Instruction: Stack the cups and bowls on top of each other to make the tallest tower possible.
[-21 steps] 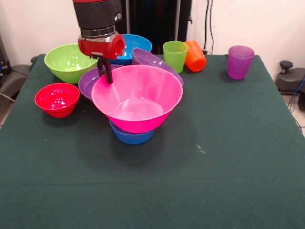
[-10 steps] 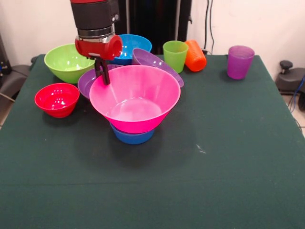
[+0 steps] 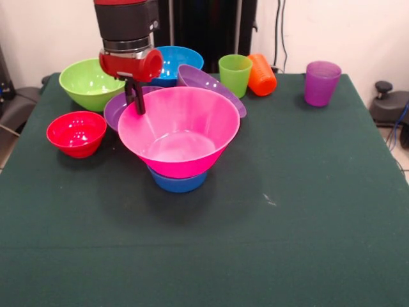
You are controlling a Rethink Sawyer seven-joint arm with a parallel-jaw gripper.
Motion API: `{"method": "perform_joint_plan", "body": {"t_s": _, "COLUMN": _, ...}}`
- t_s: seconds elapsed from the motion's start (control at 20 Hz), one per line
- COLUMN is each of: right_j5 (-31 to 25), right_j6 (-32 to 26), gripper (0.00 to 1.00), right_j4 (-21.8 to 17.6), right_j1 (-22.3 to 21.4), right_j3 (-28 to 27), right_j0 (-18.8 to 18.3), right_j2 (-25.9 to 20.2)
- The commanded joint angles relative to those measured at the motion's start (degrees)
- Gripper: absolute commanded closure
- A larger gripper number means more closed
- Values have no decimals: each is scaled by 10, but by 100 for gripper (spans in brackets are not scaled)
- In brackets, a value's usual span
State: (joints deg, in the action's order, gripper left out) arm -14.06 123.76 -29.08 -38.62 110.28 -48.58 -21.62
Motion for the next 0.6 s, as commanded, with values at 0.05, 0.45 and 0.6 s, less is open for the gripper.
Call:
{"method": "perform_joint_plan", "body": {"t_s": 0.05, "right_j5": -19, "right_j6": -31, "gripper": 100, "right_j4": -75, "right_j1": 40, "right_j3": -50, "right_j0": 16, "right_j2": 56}}
{"method": "perform_joint_plan", "body": {"t_s": 0.45, "right_j5": -11, "right_j6": -18, "gripper": 100, "right_j4": -74, "right_j1": 48, "right_j3": -68, "right_j0": 32, "right_j2": 72}}
{"method": "perform_joint_plan", "body": {"t_s": 0.6, "right_j5": -9, "right_j6": -20, "gripper": 100, "right_j4": -74, "right_j1": 53, "right_j3": -77, "right_j0": 35, "right_j2": 75}}
